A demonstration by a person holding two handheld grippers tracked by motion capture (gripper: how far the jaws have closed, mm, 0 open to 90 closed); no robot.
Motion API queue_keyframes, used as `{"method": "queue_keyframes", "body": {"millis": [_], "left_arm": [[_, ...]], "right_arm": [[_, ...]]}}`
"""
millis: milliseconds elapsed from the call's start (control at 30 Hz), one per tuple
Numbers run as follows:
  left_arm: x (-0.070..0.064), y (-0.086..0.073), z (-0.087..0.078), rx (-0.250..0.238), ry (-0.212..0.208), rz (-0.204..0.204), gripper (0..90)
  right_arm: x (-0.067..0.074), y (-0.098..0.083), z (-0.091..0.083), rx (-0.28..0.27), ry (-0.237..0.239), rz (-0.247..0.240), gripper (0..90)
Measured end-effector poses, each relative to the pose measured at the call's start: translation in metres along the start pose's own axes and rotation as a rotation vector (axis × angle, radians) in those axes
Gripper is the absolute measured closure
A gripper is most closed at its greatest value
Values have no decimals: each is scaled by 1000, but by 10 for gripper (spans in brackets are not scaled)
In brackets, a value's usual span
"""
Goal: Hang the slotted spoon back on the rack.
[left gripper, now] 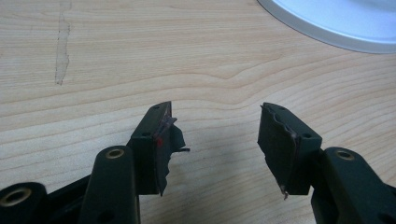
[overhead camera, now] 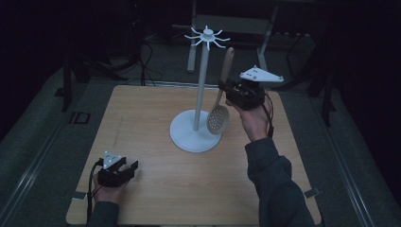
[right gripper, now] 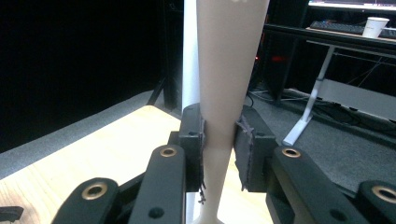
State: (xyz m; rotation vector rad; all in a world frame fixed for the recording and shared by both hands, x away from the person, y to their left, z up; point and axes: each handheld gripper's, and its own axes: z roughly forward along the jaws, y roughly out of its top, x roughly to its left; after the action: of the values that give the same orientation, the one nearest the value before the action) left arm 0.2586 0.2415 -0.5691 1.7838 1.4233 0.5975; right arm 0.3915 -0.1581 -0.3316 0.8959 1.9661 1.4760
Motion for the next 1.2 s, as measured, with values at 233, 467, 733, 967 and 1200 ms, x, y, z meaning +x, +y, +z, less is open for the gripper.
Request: {"method": "queue_keyframes", "body": {"millis": [233,467,733,967,1200], "left_arm": [[0,0,0,0,0,0,455],[0,0,0,2,0,-2,455],[1,0,-1,2,-1,-1,454],[1,0,-1,2,-2,-2,455],[0,0,0,2,-3,-2,454]], "right_arm": [[-1,2,3,11,-2,4,742],[-1,4,6,27,-4,2,742],[-1,8,9,39,-6,0,742],[0,9,13,54,-9,-5,742],[-1,9,16,63,-5,1,741]]}}
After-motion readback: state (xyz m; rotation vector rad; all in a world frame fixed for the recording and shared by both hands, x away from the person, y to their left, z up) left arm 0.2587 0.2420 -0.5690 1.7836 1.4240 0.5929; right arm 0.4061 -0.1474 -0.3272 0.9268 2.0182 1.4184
